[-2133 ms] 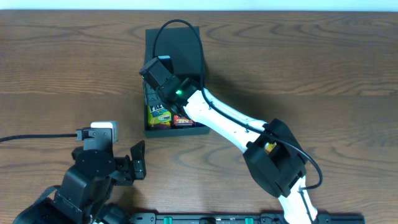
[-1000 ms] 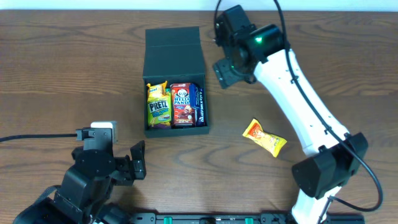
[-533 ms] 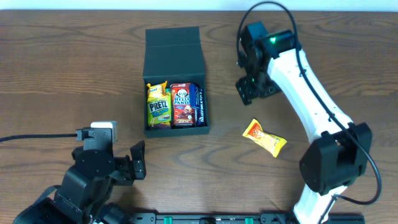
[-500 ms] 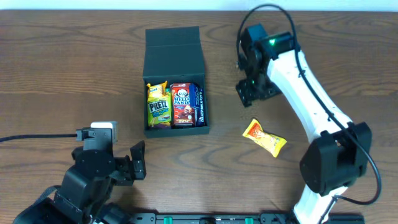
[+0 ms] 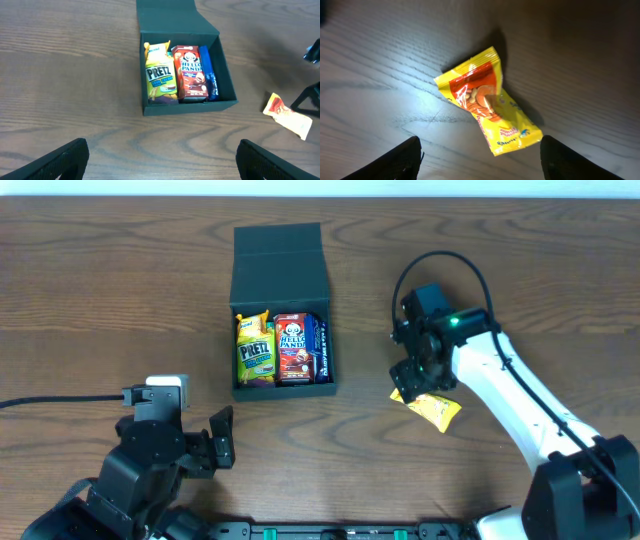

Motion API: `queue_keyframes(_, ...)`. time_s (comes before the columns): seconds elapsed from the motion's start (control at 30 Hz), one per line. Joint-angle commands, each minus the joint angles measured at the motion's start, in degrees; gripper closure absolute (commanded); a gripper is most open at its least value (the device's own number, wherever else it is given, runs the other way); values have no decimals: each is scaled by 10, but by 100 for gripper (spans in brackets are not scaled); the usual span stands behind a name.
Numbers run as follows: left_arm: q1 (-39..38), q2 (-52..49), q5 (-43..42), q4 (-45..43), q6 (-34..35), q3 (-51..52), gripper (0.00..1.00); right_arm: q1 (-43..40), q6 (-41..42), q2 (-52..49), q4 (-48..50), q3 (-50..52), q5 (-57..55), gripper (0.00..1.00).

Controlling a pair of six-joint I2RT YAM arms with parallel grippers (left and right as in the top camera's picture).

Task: Pack container
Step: 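Lower the right gripper onto the orange candy packet and grasp it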

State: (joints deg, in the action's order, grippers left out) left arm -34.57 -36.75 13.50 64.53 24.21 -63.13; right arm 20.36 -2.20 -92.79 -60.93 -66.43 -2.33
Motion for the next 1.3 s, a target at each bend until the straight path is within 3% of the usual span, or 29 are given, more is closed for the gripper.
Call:
queue_keyframes(0.0,0,1,0,2,7,-3,5,-2,-20,2,16,26,9,26)
queue_keyframes(0.67,0,1,0,2,6,-3,5,-1,-20,2,181,168,-24,28)
queue_keyframes(0.77,0,1,0,2,7,-3,5,-1,-20,2,188,168,-24,34)
queue_keyframes(1.07,0,1,0,2,7,-3,5,-1,-19,2,202,168,-24,72)
queue_keyframes(1.27,0,1,0,2,7,-3,5,-1,8,2,214,168,-23,83)
